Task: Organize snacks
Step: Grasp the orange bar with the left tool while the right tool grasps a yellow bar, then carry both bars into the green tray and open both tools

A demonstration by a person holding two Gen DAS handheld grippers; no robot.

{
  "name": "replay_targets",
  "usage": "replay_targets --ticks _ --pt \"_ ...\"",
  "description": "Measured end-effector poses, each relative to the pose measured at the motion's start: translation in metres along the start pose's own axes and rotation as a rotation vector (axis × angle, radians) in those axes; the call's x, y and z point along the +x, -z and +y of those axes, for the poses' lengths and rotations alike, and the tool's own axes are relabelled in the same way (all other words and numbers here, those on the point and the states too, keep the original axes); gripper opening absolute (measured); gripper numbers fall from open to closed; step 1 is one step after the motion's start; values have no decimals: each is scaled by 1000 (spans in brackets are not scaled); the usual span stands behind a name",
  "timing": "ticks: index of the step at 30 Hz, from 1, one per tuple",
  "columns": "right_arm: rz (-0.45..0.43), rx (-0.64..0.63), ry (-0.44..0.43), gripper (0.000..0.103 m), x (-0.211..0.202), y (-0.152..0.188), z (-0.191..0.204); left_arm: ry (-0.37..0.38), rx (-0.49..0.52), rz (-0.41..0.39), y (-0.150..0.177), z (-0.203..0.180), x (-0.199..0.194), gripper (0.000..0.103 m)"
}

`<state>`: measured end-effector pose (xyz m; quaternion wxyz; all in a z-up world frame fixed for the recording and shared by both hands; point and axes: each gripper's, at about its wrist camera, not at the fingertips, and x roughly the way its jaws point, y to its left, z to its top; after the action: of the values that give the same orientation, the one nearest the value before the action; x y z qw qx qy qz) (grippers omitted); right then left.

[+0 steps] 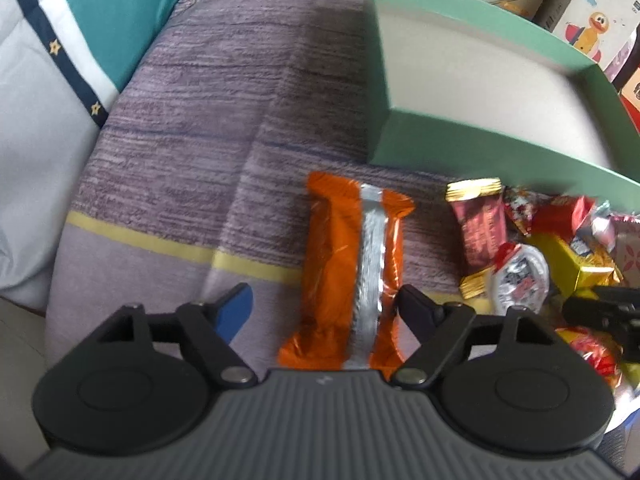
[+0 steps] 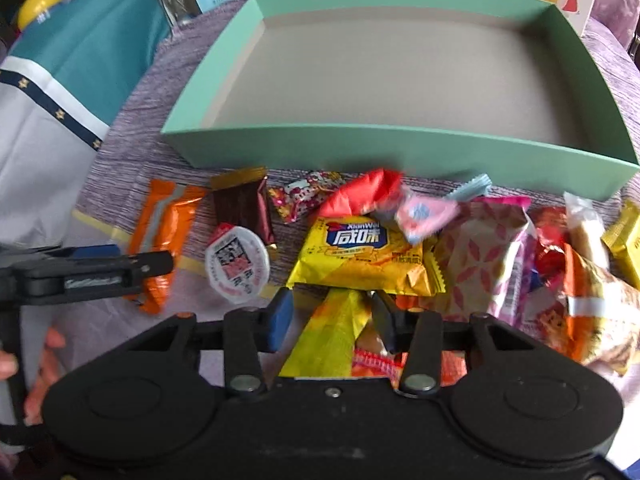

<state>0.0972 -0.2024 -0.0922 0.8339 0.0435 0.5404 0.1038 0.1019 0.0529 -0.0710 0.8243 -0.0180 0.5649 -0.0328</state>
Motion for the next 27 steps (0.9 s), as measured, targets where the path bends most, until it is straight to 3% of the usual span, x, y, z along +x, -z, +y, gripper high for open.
replay_targets --ticks 4,5,6,11,14,15,27 --pt "15 -23 24 44 19 -3 7 -2 2 10 -1 5 3 83" --pt "18 -26 24 41 20 1 6 -3 9 9 -2 4 3 83" --pt "19 -33 32 33 21 3 4 -4 19 7 -2 3 4 82" --pt "-23 -49 43 29 22 9 3 -19 62 -5 -6 -6 7 78" --pt "-37 -47 40 27 20 14 3 -27 94 -33 -7 -12 5 54" --pt "-35 -39 28 26 18 14 2 -28 99 -43 -7 -14 3 52" --pt "-102 -29 -70 26 -24 21 0 13 78 -62 4 -12 -29 51"
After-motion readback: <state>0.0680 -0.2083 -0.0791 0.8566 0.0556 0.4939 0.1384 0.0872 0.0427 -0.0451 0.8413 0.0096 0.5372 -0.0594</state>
